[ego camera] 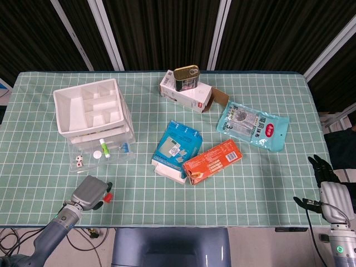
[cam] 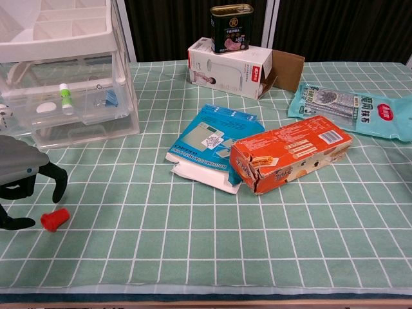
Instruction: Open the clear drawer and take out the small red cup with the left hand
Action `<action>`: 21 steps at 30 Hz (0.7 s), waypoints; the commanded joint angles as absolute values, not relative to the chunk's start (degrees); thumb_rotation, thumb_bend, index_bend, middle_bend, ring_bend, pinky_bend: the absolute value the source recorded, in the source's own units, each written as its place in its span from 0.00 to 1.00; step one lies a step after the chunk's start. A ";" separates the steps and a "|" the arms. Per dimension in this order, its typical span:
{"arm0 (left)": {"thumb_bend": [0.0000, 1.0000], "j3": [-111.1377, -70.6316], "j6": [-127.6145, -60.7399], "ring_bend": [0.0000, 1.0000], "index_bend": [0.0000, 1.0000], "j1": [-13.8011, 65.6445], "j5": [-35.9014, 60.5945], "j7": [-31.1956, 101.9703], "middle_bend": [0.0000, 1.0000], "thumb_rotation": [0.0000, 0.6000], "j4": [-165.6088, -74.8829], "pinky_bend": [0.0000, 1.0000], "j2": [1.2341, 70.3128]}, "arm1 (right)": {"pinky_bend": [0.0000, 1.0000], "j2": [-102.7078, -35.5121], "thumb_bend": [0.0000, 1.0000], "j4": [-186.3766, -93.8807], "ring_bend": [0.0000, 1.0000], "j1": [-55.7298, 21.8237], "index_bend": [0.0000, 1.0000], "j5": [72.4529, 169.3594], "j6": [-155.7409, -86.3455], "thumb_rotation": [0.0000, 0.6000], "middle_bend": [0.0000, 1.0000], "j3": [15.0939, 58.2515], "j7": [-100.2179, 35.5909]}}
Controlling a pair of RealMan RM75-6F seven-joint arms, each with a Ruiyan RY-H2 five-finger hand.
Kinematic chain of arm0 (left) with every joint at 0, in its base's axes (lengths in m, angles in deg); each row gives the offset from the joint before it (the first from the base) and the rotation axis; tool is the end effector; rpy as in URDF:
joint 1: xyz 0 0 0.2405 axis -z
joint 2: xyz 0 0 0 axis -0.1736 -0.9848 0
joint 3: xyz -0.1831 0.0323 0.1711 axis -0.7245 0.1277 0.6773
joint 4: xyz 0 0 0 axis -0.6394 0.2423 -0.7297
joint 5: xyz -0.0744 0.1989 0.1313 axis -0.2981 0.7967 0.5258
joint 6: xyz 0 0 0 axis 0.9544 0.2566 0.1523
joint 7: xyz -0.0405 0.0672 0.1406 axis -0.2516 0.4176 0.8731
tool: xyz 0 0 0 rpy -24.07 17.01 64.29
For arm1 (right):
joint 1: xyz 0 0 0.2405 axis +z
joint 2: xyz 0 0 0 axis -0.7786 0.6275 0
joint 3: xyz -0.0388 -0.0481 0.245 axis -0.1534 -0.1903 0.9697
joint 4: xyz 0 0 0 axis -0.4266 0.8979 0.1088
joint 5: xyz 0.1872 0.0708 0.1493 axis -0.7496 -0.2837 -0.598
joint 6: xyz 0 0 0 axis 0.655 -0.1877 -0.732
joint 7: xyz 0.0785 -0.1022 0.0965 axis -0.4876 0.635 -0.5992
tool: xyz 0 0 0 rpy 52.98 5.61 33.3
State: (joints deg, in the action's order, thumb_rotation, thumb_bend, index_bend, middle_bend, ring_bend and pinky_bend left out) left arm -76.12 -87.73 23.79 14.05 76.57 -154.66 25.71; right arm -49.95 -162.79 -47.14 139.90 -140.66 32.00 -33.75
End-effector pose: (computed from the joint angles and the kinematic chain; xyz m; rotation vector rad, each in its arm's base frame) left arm -0.2095 0.2385 -0.0327 -2.1156 -0.8148 -0.4468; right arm -0.3147 -0.2061 0.1200 1.2631 -1.0289 0.9777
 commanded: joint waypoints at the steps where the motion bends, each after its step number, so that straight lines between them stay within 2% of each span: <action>1: 0.21 -76.17 -88.04 1.00 0.40 23.70 14.08 76.44 1.00 1.00 -154.95 1.00 25.63 | 0.22 -49.94 0.12 -162.78 0.00 -47.15 0.00 139.95 -140.69 1.00 0.00 31.98 -33.73; 8: 0.22 -75.72 -90.53 1.00 0.39 22.15 18.29 73.26 1.00 1.00 -158.26 1.00 23.85 | 0.22 -49.94 0.12 -162.75 0.00 -47.19 0.00 140.03 -140.81 1.00 0.00 31.97 -33.68; 12: 0.23 -74.68 -95.31 1.00 0.40 19.18 25.68 68.48 1.00 1.00 -161.02 1.00 21.83 | 0.22 -49.96 0.12 -162.72 0.00 -47.19 0.00 139.95 -140.77 1.00 0.00 31.98 -33.70; 15: 0.24 -73.62 -102.18 0.97 0.40 15.73 34.73 63.73 0.99 1.00 -161.12 1.00 20.65 | 0.22 -49.99 0.12 -162.71 0.00 -47.18 0.00 140.08 -140.82 1.00 0.00 31.94 -33.63; 17: 0.24 -73.11 -107.17 0.91 0.39 13.36 40.04 60.33 0.94 1.00 -160.02 0.99 20.33 | 0.22 -50.01 0.12 -162.75 0.00 -47.20 0.00 140.09 -140.85 1.00 0.00 31.93 -33.58; 18: 0.24 -72.97 -110.39 0.85 0.36 11.84 42.63 58.60 0.87 1.00 -159.04 0.96 20.26 | 0.22 -50.01 0.12 -162.78 0.00 -47.21 0.00 140.09 -140.86 1.00 0.00 31.93 -33.57; 20: 0.24 -72.85 -115.00 0.70 0.29 9.49 45.76 56.64 0.70 1.00 -156.94 0.85 20.42 | 0.22 -50.03 0.12 -162.77 0.00 -47.23 0.00 140.14 -140.93 1.00 0.00 31.92 -33.49; 21: 0.24 -72.78 -117.31 0.59 0.24 8.07 46.67 55.95 0.58 1.00 -155.75 0.76 20.49 | 0.22 -50.04 0.12 -162.78 0.00 -47.23 0.00 140.16 -140.94 1.00 0.00 31.91 -33.46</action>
State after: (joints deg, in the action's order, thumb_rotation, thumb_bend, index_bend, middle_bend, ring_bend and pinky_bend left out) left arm -73.73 -108.55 13.59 40.57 61.28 -158.90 21.17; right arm -50.04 -162.78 -47.23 140.16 -140.94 31.91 -33.46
